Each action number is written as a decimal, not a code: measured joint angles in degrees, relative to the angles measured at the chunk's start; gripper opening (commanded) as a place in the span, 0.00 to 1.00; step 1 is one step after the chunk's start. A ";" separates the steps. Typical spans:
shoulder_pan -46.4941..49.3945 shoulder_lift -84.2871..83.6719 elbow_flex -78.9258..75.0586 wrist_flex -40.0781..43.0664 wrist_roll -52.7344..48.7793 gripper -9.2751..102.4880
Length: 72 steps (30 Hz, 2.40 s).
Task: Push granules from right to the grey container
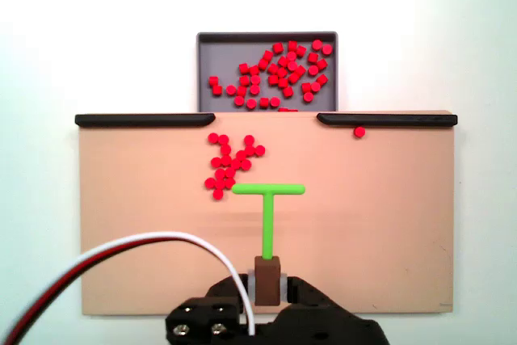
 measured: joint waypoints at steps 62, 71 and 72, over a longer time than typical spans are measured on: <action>-0.44 0.00 0.00 0.00 -2.55 0.08; -0.44 0.00 0.00 0.00 -2.55 0.08; -0.44 0.00 0.00 0.00 -2.55 0.08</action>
